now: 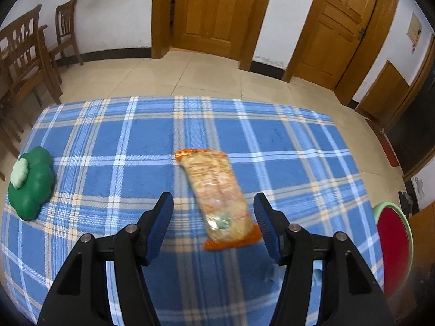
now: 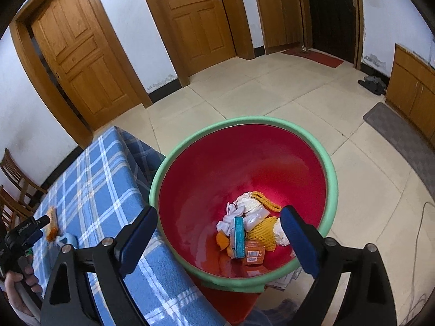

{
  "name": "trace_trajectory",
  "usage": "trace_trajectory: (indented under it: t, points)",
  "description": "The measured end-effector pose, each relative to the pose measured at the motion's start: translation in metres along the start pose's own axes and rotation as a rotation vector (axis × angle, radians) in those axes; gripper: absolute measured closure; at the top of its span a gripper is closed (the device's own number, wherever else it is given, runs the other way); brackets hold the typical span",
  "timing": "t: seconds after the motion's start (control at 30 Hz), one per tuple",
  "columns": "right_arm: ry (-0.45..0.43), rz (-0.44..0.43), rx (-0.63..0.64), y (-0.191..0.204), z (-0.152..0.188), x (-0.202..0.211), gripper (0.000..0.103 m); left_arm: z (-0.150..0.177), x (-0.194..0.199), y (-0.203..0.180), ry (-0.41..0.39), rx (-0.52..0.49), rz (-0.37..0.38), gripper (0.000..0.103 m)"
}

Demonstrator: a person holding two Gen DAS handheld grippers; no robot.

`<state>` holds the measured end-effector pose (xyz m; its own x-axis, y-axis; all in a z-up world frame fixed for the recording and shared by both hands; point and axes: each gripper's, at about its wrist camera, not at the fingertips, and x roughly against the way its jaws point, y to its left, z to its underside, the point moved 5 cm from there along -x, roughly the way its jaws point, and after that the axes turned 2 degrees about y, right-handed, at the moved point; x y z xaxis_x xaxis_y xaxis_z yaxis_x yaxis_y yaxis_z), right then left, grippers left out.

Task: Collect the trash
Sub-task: 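Grasp the orange-wrapped snack bag with the left gripper, then grasp the light-blue plastic piece with the right gripper while the left holds the snack bag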

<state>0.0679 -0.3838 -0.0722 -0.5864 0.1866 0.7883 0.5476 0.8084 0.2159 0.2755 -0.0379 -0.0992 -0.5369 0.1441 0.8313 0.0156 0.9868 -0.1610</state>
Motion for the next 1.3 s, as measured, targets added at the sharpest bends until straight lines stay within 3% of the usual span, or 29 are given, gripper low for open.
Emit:
trace_trajectory:
  t: [0.6,0.73,1.3]
  points:
    - [0.011,0.048,0.058,0.016,0.002,-0.01,0.009,-0.003,-0.025,-0.002,0.012,-0.016,0.015,0.04]
    - [0.014,0.046,0.055,0.015,0.002,-0.01,0.009,-0.002,-0.025,-0.007,0.002,-0.033,0.017,0.057]
    - [0.014,-0.02,0.103,0.039,0.008,-0.004,0.009,0.016,0.014,0.001,-0.044,-0.033,0.019,0.058]
